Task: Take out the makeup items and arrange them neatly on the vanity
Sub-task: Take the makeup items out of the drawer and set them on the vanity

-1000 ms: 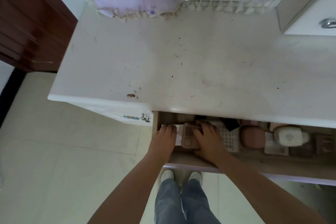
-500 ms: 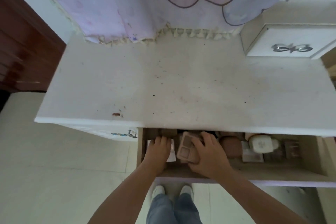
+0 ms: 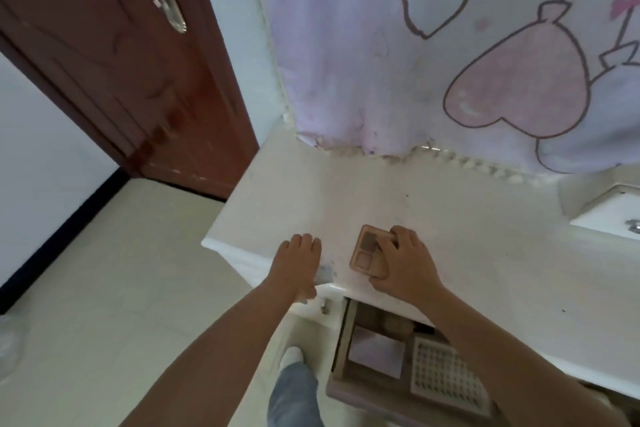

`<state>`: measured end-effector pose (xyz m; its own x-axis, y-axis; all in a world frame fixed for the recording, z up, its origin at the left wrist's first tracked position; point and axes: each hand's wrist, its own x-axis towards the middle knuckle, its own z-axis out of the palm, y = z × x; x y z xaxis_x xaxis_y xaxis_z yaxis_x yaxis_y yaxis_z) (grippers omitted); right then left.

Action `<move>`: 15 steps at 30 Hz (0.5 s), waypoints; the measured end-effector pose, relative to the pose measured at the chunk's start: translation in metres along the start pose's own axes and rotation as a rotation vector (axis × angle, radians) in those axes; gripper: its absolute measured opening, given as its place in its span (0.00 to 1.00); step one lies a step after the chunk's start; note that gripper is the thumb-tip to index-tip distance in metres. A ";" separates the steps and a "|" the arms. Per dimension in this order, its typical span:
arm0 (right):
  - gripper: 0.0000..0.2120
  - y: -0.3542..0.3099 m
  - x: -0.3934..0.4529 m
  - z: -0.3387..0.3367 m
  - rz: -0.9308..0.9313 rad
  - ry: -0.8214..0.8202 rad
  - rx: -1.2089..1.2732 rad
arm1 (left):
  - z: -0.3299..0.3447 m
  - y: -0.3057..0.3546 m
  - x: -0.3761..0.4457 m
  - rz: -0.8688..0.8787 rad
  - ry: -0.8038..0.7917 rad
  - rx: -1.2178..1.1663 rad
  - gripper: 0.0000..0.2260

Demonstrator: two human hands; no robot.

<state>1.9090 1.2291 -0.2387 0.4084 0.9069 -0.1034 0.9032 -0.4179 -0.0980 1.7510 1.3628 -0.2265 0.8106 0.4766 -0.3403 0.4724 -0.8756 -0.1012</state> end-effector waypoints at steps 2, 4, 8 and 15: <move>0.36 -0.025 0.028 -0.001 -0.023 0.008 0.009 | -0.002 -0.032 0.007 -0.022 0.004 -0.005 0.29; 0.35 -0.052 0.057 0.003 -0.038 -0.023 0.054 | -0.002 -0.069 0.016 -0.029 -0.007 -0.017 0.29; 0.34 -0.099 0.102 0.010 -0.030 -0.071 0.134 | 0.003 -0.136 0.035 0.018 -0.053 -0.030 0.30; 0.35 -0.135 0.139 0.024 0.014 -0.159 0.161 | 0.019 -0.200 0.063 0.167 -0.068 -0.073 0.24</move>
<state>1.8407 1.4097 -0.2636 0.3830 0.8866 -0.2593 0.8597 -0.4448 -0.2511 1.7009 1.5661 -0.2458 0.8559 0.3162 -0.4093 0.3588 -0.9329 0.0295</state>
